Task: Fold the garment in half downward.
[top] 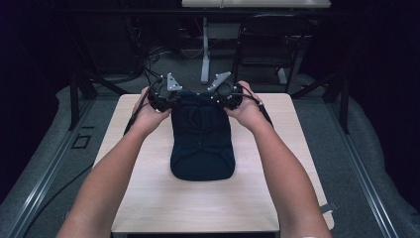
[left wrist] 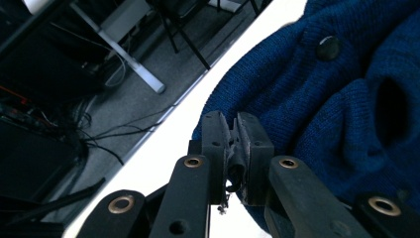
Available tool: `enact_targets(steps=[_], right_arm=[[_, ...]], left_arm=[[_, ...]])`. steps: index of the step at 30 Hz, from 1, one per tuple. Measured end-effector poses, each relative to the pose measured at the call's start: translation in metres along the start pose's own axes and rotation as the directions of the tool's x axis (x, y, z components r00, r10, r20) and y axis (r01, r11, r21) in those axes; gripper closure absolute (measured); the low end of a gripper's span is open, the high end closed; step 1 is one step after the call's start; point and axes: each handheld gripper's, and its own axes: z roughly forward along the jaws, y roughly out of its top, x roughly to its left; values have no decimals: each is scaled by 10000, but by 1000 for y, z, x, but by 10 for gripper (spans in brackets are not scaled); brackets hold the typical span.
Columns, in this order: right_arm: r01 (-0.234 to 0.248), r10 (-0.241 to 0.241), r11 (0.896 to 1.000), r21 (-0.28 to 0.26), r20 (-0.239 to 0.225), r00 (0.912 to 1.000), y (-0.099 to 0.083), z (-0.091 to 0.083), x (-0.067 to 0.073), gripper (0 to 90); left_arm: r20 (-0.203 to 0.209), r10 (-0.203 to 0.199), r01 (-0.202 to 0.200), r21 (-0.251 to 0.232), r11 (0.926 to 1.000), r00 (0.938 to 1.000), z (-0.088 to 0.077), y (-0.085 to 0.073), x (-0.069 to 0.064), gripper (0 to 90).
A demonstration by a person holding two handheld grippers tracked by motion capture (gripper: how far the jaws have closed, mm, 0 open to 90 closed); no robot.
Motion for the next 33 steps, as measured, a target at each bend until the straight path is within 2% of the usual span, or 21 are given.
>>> enact_targets(steps=[4,6,8,11,14,15,22,29,33], right_arm=[[-72,85,9995,-313,395,9992,3,-6,-5,842],[-176,219,9979,-616,695,9973,5,-11,-7,841],[-213,296,9959,-878,952,9950,6,-14,-7,841],[-94,155,9976,-689,888,9959,1,-9,-1,841],[71,-39,9991,-428,759,9971,-7,0,8,841],[128,-106,9994,-327,657,9978,-10,2,10,841],[196,-193,9998,-83,272,9994,-26,12,20,841],[227,-229,9997,60,197,9995,-32,15,25,841],[219,-217,9997,-100,228,9995,-35,15,26,840]], left_arm=[[-553,-51,29,-399,9992,9985,-10,12,3,839],[-944,-46,-11,-598,9982,9955,-14,16,3,839],[-1170,48,-123,-634,9979,9931,-16,17,0,839],[-1039,412,-441,-256,9987,9937,-9,11,-8,838],[-655,322,-325,-43,9995,9973,-1,1,-13,838],[-549,507,-503,91,9987,9972,1,-2,-15,838],[-49,347,-346,185,9992,9994,10,-17,-28,838],[16,424,-424,398,9983,9991,14,-19,-34,838],[25,347,-347,322,9989,9994,13,-18,-33,838]])
